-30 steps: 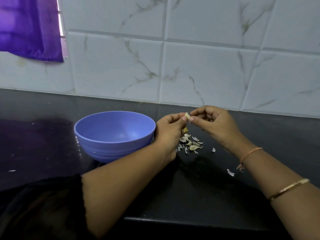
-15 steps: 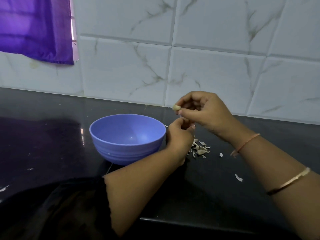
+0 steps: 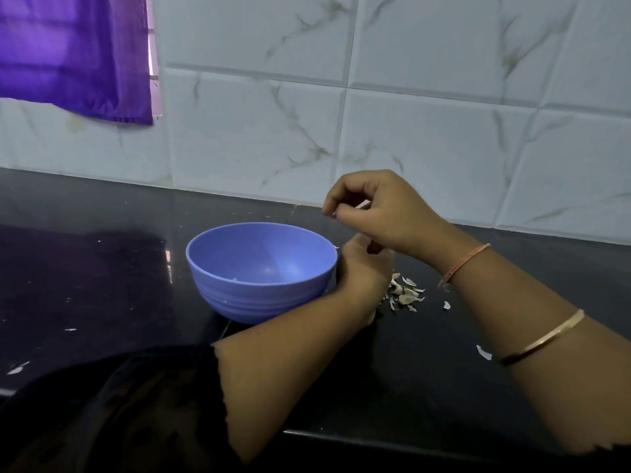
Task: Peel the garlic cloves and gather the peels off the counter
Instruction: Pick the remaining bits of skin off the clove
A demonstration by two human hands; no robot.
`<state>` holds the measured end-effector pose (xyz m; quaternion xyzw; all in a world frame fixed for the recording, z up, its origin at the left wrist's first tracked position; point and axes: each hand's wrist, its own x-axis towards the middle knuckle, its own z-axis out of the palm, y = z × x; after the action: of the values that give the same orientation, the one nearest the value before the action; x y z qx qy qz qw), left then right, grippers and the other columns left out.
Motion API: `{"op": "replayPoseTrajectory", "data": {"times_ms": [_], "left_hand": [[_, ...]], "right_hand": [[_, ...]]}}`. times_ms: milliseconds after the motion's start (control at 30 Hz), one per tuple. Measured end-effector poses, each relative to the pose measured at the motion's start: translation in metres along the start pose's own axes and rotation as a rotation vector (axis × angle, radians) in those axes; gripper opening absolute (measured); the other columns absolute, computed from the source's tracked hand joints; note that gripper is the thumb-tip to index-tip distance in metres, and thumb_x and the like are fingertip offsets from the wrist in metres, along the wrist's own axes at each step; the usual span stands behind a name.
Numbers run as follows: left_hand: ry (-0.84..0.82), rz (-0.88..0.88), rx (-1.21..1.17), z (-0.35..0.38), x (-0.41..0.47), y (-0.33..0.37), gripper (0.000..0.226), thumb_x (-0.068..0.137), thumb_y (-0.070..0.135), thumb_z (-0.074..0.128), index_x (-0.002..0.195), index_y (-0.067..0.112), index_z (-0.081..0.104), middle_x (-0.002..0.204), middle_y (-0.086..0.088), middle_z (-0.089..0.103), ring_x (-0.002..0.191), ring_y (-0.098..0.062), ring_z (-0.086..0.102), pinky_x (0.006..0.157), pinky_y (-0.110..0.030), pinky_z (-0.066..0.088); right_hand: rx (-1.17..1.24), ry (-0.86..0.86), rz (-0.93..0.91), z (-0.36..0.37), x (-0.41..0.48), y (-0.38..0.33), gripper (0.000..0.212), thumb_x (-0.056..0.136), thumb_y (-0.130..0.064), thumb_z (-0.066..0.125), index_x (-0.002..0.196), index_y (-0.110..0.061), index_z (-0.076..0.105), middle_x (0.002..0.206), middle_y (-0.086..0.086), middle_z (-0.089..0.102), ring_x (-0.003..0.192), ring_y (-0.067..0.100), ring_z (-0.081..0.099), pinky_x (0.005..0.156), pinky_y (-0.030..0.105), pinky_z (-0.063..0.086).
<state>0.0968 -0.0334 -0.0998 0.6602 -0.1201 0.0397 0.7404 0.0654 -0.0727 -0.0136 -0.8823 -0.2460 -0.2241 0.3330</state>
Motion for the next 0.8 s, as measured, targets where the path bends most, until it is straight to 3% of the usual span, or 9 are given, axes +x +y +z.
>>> {"op": "replayPoseTrajectory", "data": {"times_ms": [100, 200, 367, 500, 600, 700, 800], "left_hand": [[-0.006, 0.009, -0.059, 0.002, -0.002, 0.003, 0.021, 0.089, -0.001, 0.046, 0.093, 0.011, 0.063, 0.088, -0.01, 0.064, 0.075, -0.021, 0.058, 0.068, -0.029, 0.046], [0.019, -0.026, -0.084, 0.005, 0.0, 0.003, 0.035, 0.092, -0.002, 0.038, 0.079, 0.023, 0.06, 0.091, 0.001, 0.061, 0.069, -0.011, 0.052, 0.071, -0.031, 0.045], [0.071, -0.034, -0.072, 0.004, 0.001, 0.004, 0.035, 0.089, -0.004, 0.035, 0.09, 0.018, 0.062, 0.077, 0.008, 0.058, 0.061, -0.009, 0.047, 0.064, -0.028, 0.043], [0.105, -0.051, -0.039, 0.004, 0.001, 0.005, 0.033, 0.09, -0.001, 0.036, 0.094, 0.019, 0.061, 0.073, 0.01, 0.055, 0.061, -0.008, 0.044, 0.059, -0.025, 0.039], [0.114, -0.056, -0.026, 0.003, 0.0, 0.006, 0.028, 0.092, 0.003, 0.038, 0.097, 0.019, 0.06, 0.071, 0.009, 0.052, 0.06, -0.003, 0.043, 0.057, -0.024, 0.038], [0.125, -0.051, -0.009, 0.003, -0.001, 0.005, 0.023, 0.093, 0.006, 0.041, 0.097, 0.02, 0.059, 0.079, 0.01, 0.054, 0.067, -0.004, 0.046, 0.07, -0.025, 0.043], [0.134, -0.046, 0.0, 0.002, -0.002, 0.005, 0.021, 0.093, 0.007, 0.043, 0.096, 0.02, 0.059, 0.086, 0.009, 0.055, 0.075, -0.006, 0.049, 0.079, -0.028, 0.045]], "right_hand": [[0.017, 0.082, 0.038, -0.013, -0.007, 0.017, 0.025, 0.077, 0.003, 0.049, 0.064, -0.017, 0.057, 0.065, -0.001, 0.057, 0.058, 0.006, 0.047, 0.055, 0.015, 0.039], [0.04, 0.128, 0.119, -0.027, -0.018, 0.036, 0.02, 0.073, -0.005, 0.045, 0.056, -0.015, 0.049, 0.053, -0.006, 0.046, 0.052, 0.005, 0.039, 0.052, 0.019, 0.035], [-0.017, 0.097, 0.309, -0.037, -0.041, 0.07, 0.034, 0.079, 0.002, 0.04, 0.05, -0.014, 0.047, 0.037, -0.01, 0.039, 0.041, 0.005, 0.03, 0.048, 0.024, 0.026], [-0.092, -0.011, 0.413, -0.036, -0.056, 0.085, 0.032, 0.081, -0.009, 0.046, 0.052, -0.014, 0.056, 0.041, -0.006, 0.047, 0.044, 0.01, 0.042, 0.055, 0.024, 0.036], [-0.119, -0.06, 0.41, -0.036, -0.059, 0.09, 0.021, 0.083, -0.016, 0.06, 0.063, -0.01, 0.063, 0.057, 0.001, 0.062, 0.054, 0.01, 0.054, 0.062, 0.026, 0.045], [-0.125, -0.079, 0.375, -0.034, -0.06, 0.091, 0.006, 0.077, -0.012, 0.071, 0.074, -0.012, 0.066, 0.067, 0.005, 0.066, 0.06, 0.012, 0.058, 0.068, 0.028, 0.047], [-0.16, -0.004, 0.347, -0.033, -0.059, 0.09, 0.007, 0.077, -0.015, 0.072, 0.075, -0.011, 0.067, 0.069, 0.008, 0.069, 0.062, 0.013, 0.062, 0.065, 0.025, 0.049]]}}
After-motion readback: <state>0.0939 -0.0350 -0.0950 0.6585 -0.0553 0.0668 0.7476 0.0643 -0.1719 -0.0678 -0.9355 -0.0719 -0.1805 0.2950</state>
